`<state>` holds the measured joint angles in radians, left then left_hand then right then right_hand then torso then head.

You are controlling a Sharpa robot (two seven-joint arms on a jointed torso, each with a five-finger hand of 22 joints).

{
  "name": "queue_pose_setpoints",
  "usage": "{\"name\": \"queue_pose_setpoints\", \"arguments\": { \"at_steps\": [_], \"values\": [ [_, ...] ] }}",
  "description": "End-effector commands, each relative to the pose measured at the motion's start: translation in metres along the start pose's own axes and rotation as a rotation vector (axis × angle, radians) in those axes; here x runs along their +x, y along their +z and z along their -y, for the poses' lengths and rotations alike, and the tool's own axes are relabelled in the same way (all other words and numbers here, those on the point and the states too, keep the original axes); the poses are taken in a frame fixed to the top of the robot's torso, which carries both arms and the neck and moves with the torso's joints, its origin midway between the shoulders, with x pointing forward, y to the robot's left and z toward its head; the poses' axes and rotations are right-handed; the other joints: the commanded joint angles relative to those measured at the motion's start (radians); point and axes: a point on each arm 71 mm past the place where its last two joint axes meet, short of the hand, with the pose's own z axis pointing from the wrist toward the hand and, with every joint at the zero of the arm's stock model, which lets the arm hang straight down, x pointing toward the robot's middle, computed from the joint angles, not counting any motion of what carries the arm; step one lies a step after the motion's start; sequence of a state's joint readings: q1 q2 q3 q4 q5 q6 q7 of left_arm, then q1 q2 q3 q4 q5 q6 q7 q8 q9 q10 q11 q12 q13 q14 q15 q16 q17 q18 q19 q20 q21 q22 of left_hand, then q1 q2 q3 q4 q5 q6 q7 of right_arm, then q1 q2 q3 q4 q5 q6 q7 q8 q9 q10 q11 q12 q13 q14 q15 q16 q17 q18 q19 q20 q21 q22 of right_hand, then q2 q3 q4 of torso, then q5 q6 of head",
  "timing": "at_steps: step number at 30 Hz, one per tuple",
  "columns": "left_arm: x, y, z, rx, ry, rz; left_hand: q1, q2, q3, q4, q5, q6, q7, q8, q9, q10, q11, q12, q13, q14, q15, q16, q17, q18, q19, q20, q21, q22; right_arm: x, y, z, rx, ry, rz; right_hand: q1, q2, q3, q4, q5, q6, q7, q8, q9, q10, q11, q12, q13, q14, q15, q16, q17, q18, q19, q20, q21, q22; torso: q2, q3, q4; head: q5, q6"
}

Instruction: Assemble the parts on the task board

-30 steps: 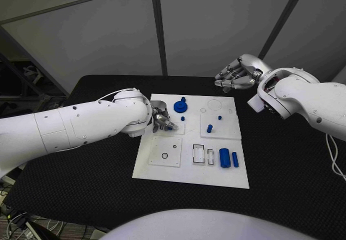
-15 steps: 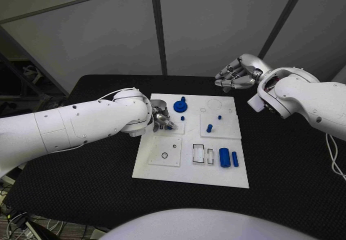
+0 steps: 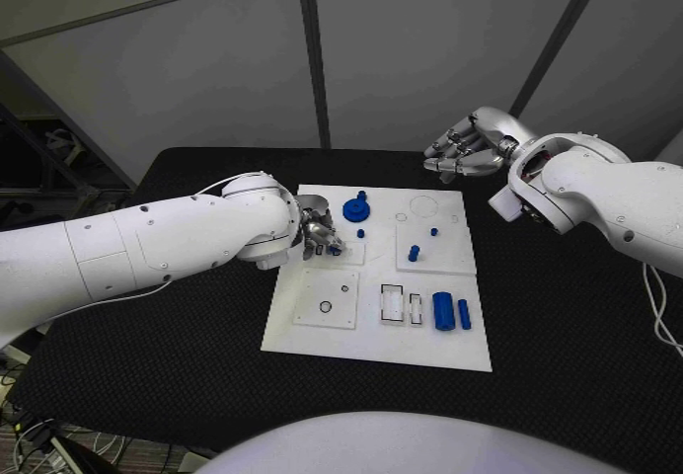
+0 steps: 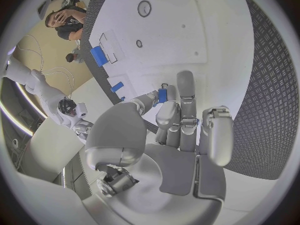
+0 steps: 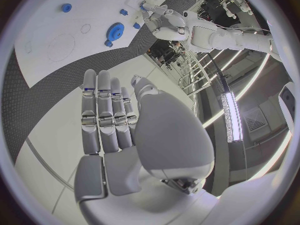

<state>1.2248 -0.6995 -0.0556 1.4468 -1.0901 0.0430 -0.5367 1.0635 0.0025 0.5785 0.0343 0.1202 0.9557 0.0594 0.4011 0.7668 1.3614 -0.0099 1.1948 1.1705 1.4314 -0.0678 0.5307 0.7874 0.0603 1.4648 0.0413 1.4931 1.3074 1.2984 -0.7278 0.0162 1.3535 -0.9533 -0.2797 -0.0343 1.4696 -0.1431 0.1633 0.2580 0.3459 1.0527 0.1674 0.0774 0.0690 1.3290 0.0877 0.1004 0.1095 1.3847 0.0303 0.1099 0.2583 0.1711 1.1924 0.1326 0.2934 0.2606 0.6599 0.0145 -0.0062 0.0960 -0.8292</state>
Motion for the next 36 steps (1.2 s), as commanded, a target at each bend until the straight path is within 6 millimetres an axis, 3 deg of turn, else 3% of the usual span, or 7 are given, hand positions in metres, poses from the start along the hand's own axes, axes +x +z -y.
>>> {"name": "queue_pose_setpoints", "arguments": {
  "at_steps": [1, 9, 21, 36],
  "values": [
    [0.002, -0.001, 0.0, 0.012, -0.017, -0.01, -0.014, -0.013, 0.119, -0.108, 0.002, 0.0, 0.004, 0.009, 0.003, 0.002, 0.0, -0.003, -0.001, 0.003, 0.005, -0.005, 0.002, -0.033, 0.038, 0.008, -0.005, 0.179, 0.0, 0.0, -0.001, -0.001, 0.001, -0.011, -0.009, -0.002, 0.0, 0.007, 0.005, -0.006, -0.002, 0.002, 0.0, -0.007, -0.001, -0.001, 0.001, -0.007, 0.002, -0.005, 0.002, 0.01, 0.0, 0.004, -0.004, -0.002, 0.0, 0.0, 0.0002, 0.0, 0.0],
    [-0.008, -0.006, 0.001, 0.021, -0.025, -0.011, -0.018, -0.015, 0.137, -0.114, 0.001, 0.0, 0.004, 0.012, 0.008, 0.001, 0.0, -0.007, -0.006, 0.003, 0.005, -0.005, 0.002, -0.033, 0.037, 0.008, -0.008, 0.177, 0.0, 0.001, 0.001, 0.004, 0.001, -0.015, -0.011, -0.002, -0.001, 0.009, 0.005, -0.007, -0.002, 0.002, 0.0, -0.007, 0.0, -0.001, 0.002, -0.008, 0.002, -0.005, 0.003, 0.01, 0.0, 0.004, -0.005, -0.002, 0.001, 0.0001, -0.0003, -0.006, 0.002],
    [-0.027, -0.009, 0.008, 0.033, -0.026, -0.138, -0.017, -0.014, 0.147, -0.119, 0.0, -0.002, 0.005, 0.013, 0.01, -0.005, 0.001, -0.017, -0.016, 0.003, 0.006, -0.007, 0.001, -0.029, 0.027, 0.008, -0.02, 0.165, 0.0, 0.002, 0.002, 0.01, 0.0, -0.018, -0.011, -0.002, -0.001, 0.009, 0.005, -0.007, -0.002, 0.002, 0.0, -0.007, 0.0, -0.001, 0.002, -0.008, 0.002, -0.005, 0.003, 0.01, 0.0, 0.004, -0.005, -0.002, 0.0, 0.0019, -0.0006, -0.004, 0.001],
    [-0.044, 0.01, 0.02, -0.003, 0.018, -0.327, -0.016, -0.013, 0.149, -0.121, -0.002, -0.004, 0.007, 0.013, 0.011, -0.005, 0.002, -0.017, -0.016, 0.003, 0.007, -0.008, 0.001, -0.027, 0.022, 0.009, -0.026, 0.16, 0.001, 0.003, 0.002, 0.013, 0.0, -0.021, -0.011, -0.002, -0.001, 0.009, 0.005, -0.007, -0.002, 0.002, 0.0, -0.007, 0.0, -0.001, 0.002, -0.008, 0.002, -0.005, 0.003, 0.01, 0.0, 0.004, -0.005, -0.002, 0.0, 0.0025, -0.0009, -0.002, -0.003]
  ]
}}
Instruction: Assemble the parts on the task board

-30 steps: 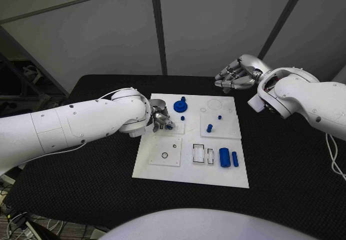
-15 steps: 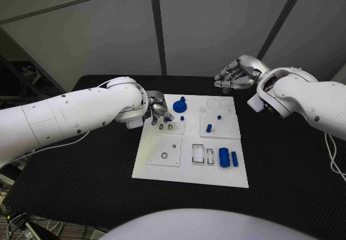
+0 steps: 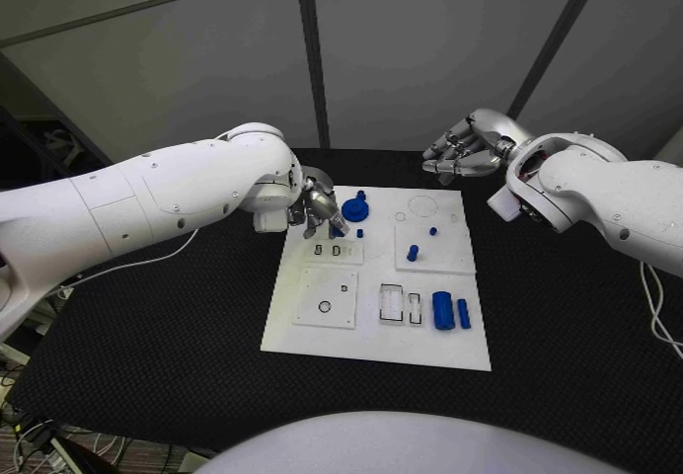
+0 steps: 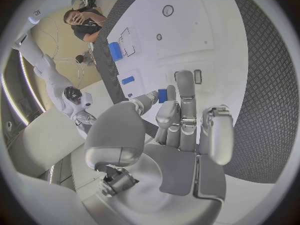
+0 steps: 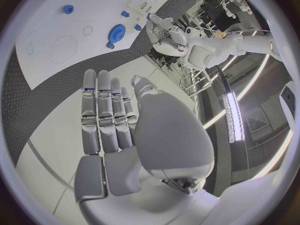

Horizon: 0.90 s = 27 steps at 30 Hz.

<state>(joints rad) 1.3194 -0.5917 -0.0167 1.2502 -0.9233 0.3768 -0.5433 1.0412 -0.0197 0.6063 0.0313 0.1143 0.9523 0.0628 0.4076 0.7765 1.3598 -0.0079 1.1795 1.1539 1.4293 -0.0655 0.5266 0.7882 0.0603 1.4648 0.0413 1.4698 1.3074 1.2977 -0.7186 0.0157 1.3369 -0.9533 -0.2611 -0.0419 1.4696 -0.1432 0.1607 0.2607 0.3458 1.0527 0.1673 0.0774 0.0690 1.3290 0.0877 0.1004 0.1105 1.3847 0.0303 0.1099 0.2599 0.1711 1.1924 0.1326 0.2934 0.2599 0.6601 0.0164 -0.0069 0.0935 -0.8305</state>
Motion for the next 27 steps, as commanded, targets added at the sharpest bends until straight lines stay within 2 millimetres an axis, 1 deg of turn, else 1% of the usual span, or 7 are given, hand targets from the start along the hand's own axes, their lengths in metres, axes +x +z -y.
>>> {"name": "queue_pose_setpoints", "arguments": {
  "at_steps": [1, 4, 9, 10, 12, 15, 27],
  "values": [
    [0.005, 0.003, -0.001, -0.01, 0.019, -0.112, 0.006, 0.01, 0.121, -0.119, 0.004, -0.001, 0.003, 0.006, 0.002, -0.004, 0.0, -0.002, 0.0, 0.005, 0.004, -0.004, 0.0, -0.027, 0.022, 0.009, -0.003, 0.16, 0.0, 0.0, -0.001, -0.001, 0.002, -0.006, -0.011, -0.002, 0.002, 0.006, 0.005, -0.007, -0.002, 0.002, 0.0, -0.007, 0.0, -0.001, 0.001, -0.008, 0.002, -0.005, 0.001, 0.01, 0.0, 0.004, -0.005, -0.001, 0.0, 0.0006, -0.0004, 0.001, -0.003],
    [0.004, 0.008, -0.001, -0.027, 0.027, -0.127, 0.007, 0.01, 0.122, -0.119, 0.004, -0.001, 0.004, 0.006, 0.002, -0.004, 0.0, -0.002, 0.001, 0.005, 0.004, -0.004, 0.0, -0.027, 0.022, 0.009, -0.002, 0.16, 0.0, 0.001, -0.002, -0.001, 0.002, -0.007, -0.011, -0.002, 0.002, 0.006, 0.005, -0.007, -0.002, 0.002, 0.0, -0.007, 0.0, -0.001, 0.001, -0.008, 0.002, -0.005, 0.001, 0.01, 0.0, 0.004, -0.005, -0.001, 0.0, -0.0003, 0.0005, 0.001, -0.004],
    [0.006, 0.013, -0.001, -0.044, 0.042, -0.149, 0.007, 0.012, 0.123, -0.12, 0.004, -0.001, 0.004, 0.006, 0.002, -0.003, 0.0, -0.001, 0.002, 0.005, 0.004, -0.004, 0.0, -0.028, 0.023, 0.009, -0.001, 0.162, 0.001, 0.001, -0.002, -0.002, 0.002, -0.009, -0.011, -0.002, 0.002, 0.006, 0.005, -0.007, -0.002, 0.002, 0.0, -0.007, 0.0, -0.001, 0.001, -0.008, 0.002, -0.005, 0.001, 0.01, 0.0, 0.004, -0.005, -0.001, -0.001, 0.0, 0.0013, 0.002, -0.005],
    [0.006, 0.014, -0.001, -0.046, 0.045, -0.151, 0.007, 0.012, 0.123, -0.12, 0.004, -0.001, 0.004, 0.006, 0.002, -0.003, 0.0, -0.001, 0.002, 0.005, 0.004, -0.004, 0.0, -0.028, 0.023, 0.009, -0.001, 0.162, 0.001, 0.002, -0.002, -0.002, 0.002, -0.009, -0.011, -0.002, 0.002, 0.006, 0.005, -0.007, -0.002, 0.002, 0.0, -0.007, 0.0, -0.001, 0.001, -0.008, 0.002, -0.005, 0.001, 0.01, 0.0, 0.004, -0.005, -0.001, 0.0, -0.0005, 0.0012, 0.003, -0.006],
    [0.007, 0.015, 0.0, -0.048, 0.048, -0.151, 0.007, 0.012, 0.123, -0.12, 0.003, -0.001, 0.004, 0.006, 0.002, -0.003, 0.0, -0.001, 0.002, 0.005, 0.005, -0.003, 0.0, -0.028, 0.023, 0.009, -0.001, 0.162, 0.001, 0.002, -0.002, -0.003, 0.002, -0.009, -0.011, -0.002, 0.002, 0.006, 0.005, -0.007, -0.002, 0.002, 0.0, -0.007, 0.0, -0.001, 0.001, -0.008, 0.002, -0.005, 0.001, 0.01, 0.0, 0.004, -0.005, -0.001, 0.0, -0.001, 0.0012, 0.003, -0.006],
    [0.008, 0.016, 0.001, -0.05, 0.054, -0.145, -0.001, 0.019, 0.12, -0.116, 0.002, 0.005, 0.004, 0.011, 0.006, 0.0, 0.001, 0.003, 0.005, 0.005, 0.005, -0.004, 0.0, -0.028, 0.024, 0.01, 0.0, 0.164, 0.002, 0.002, -0.003, -0.004, 0.002, -0.01, -0.011, -0.002, 0.002, 0.006, 0.005, -0.007, -0.002, 0.002, 0.0, -0.007, 0.0, -0.001, 0.001, -0.008, 0.002, -0.005, 0.001, 0.01, 0.0, 0.004, -0.005, -0.001, 0.0, -0.0014, 0.0007, 0.003, -0.007],
    [0.008, 0.017, 0.002, -0.066, 0.08, -0.115, -0.003, 0.021, 0.12, -0.117, 0.002, 0.007, 0.003, 0.013, 0.008, 0.0, 0.0, 0.002, 0.004, 0.005, 0.005, -0.004, 0.0, -0.028, 0.025, 0.01, 0.001, 0.165, 0.002, 0.002, -0.003, -0.005, 0.003, -0.012, -0.013, -0.002, 0.002, 0.007, 0.005, -0.007, -0.001, 0.002, 0.0, -0.008, 0.0, -0.001, 0.002, -0.008, 0.003, -0.006, 0.002, 0.01, 0.0, 0.004, -0.006, -0.002, 0.0, -0.0015, 0.0006, 0.004, -0.008]
  ]
}}
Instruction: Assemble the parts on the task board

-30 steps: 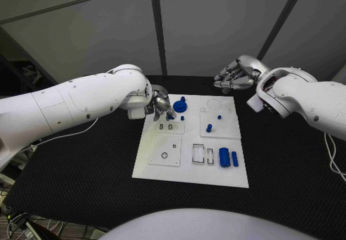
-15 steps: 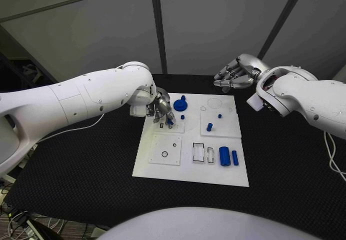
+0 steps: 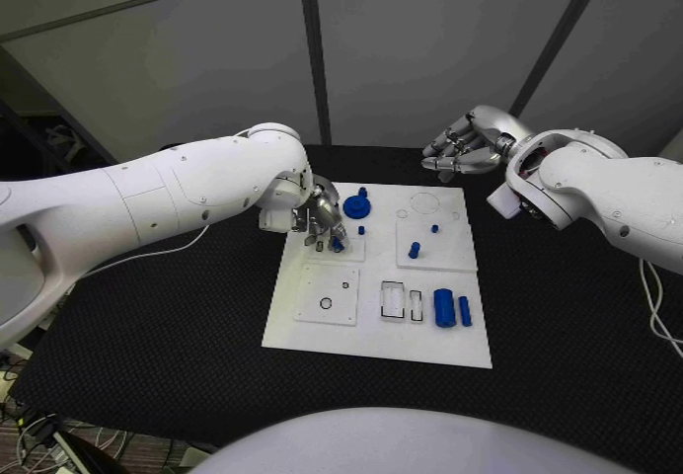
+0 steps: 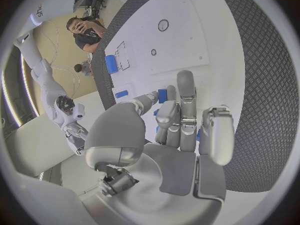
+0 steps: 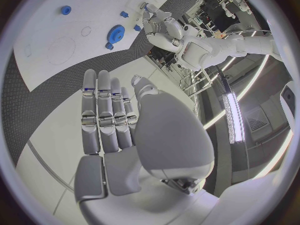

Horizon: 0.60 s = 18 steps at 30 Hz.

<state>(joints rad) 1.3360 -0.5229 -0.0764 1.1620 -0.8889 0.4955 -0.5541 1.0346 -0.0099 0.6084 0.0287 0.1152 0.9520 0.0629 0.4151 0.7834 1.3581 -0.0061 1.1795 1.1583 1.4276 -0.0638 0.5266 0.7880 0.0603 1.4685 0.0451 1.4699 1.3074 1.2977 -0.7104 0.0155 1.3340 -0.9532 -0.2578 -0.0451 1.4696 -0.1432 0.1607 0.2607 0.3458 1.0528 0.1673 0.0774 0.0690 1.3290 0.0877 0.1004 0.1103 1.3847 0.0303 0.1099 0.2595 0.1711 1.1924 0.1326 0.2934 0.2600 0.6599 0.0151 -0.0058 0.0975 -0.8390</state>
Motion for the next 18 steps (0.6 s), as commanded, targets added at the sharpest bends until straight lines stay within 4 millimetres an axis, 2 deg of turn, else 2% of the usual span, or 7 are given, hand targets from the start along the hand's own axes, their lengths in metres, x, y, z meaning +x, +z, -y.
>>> {"name": "queue_pose_setpoints", "arguments": {
  "at_steps": [1, 18],
  "values": [
    [-0.002, -0.0003, -0.0012, -0.023, 0.023, 0.017, 0.003, 0.012, 0.118, -0.114, 0.001, 0.008, 0.002, 0.005, 0.001, 0.002, -0.001, 0.002, 0.0, 0.007, 0.003, -0.003, 0.001, -0.028, 0.021, 0.006, 0.001, 0.165, -0.0002, 0.0003, -0.0013, -0.004, 0.002, -0.005, -0.014, -0.002, 0.001, 0.008, 0.005, -0.007, -0.001, 0.002, 0.0, -0.009, 0.0, -0.001, 0.003, -0.009, 0.003, -0.006, 0.003, 0.01, 0.0, 0.005, -0.006, -0.003, 0.0, -0.0003, -0.0006, 0.0, 0.001],
    [-0.001, 0.0038, -0.0035, -0.06, 0.066, 0.039, -0.013, 0.012, 0.115, -0.118, 0.001, 0.018, -0.004, 0.02, 0.014, 0.004, -0.006, 0.003, -0.001, 0.007, 0.001, -0.003, 0.002, -0.029, 0.023, 0.005, 0.003, 0.168, -0.0002, 0.0002, -0.0013, -0.004, 0.002, -0.005, -0.014, -0.002, 0.001, 0.008, 0.005, -0.007, -0.001, 0.002, 0.0, -0.009, 0.0, -0.001, 0.003, -0.009, 0.003, -0.006, 0.003, 0.01, 0.0, 0.005, -0.006, -0.003, 0.001, 0.0001, -0.0007, 0.001, -0.006]
  ]
}}
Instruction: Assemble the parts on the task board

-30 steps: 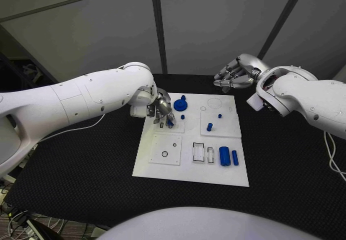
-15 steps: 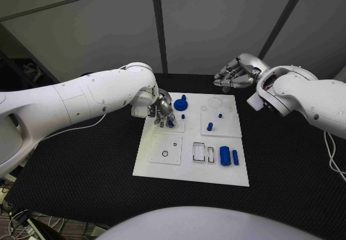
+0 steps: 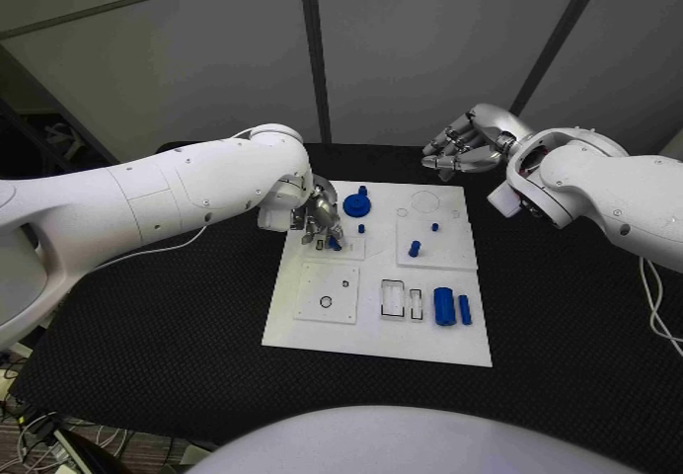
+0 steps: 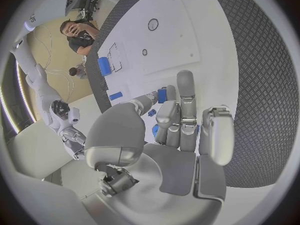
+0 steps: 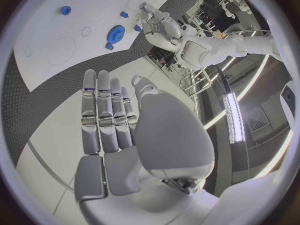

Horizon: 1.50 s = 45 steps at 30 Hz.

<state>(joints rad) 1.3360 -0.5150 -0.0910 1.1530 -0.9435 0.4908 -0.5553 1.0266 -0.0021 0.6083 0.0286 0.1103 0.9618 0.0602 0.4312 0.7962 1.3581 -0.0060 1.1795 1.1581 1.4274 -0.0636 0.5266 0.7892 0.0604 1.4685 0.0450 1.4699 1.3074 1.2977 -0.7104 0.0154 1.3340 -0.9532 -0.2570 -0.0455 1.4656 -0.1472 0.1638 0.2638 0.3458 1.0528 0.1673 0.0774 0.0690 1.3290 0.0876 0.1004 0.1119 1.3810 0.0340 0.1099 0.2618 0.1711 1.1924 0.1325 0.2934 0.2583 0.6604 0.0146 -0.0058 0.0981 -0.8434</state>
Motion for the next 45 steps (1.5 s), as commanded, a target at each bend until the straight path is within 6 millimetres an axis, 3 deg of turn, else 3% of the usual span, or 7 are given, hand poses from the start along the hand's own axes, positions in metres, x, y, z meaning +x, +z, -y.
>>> {"name": "queue_pose_setpoints", "arguments": {
  "at_steps": [1, 45],
  "values": [
    [-0.0013, 0.0002, -0.0009, -0.023, 0.022, 0.017, -0.006, 0.004, 0.115, -0.118, 0.005, 0.008, -0.001, 0.005, 0.002, 0.004, -0.006, 0.003, -0.001, 0.007, 0.0, -0.003, 0.001, -0.029, 0.024, 0.005, 0.003, 0.168, -0.0003, 0.0001, -0.0013, -0.005, 0.002, -0.004, -0.01, 0.002, -0.002, 0.005, 0.005, -0.007, -0.001, 0.002, 0.0, -0.009, 0.0, -0.001, 0.001, -0.005, -0.001, -0.006, 0.001, 0.01, 0.0, 0.005, -0.006, -0.001, 0.0, 0.0006, -0.0007, 0.001, -0.002],
    [0.0026, 0.0045, 0.0027, -0.033, 0.054, -0.011, -0.014, 0.005, 0.115, -0.129, 0.006, 0.015, -0.009, 0.023, 0.017, 0.005, -0.012, -0.002, -0.007, 0.008, -0.003, -0.002, 0.002, -0.03, 0.025, 0.003, 0.005, 0.17, 0.0001, -0.0001, -0.0017, -0.005, 0.002, -0.008, -0.01, 0.002, -0.002, 0.005, 0.005, -0.007, -0.001, 0.002, 0.0, -0.009, 0.0, -0.001, 0.001, -0.005, -0.001, -0.006, 0.001, 0.01, 0.0, 0.005, -0.006, -0.001, 0.0, 0.0009, -0.0003, -0.001, -0.008]
  ]
}}
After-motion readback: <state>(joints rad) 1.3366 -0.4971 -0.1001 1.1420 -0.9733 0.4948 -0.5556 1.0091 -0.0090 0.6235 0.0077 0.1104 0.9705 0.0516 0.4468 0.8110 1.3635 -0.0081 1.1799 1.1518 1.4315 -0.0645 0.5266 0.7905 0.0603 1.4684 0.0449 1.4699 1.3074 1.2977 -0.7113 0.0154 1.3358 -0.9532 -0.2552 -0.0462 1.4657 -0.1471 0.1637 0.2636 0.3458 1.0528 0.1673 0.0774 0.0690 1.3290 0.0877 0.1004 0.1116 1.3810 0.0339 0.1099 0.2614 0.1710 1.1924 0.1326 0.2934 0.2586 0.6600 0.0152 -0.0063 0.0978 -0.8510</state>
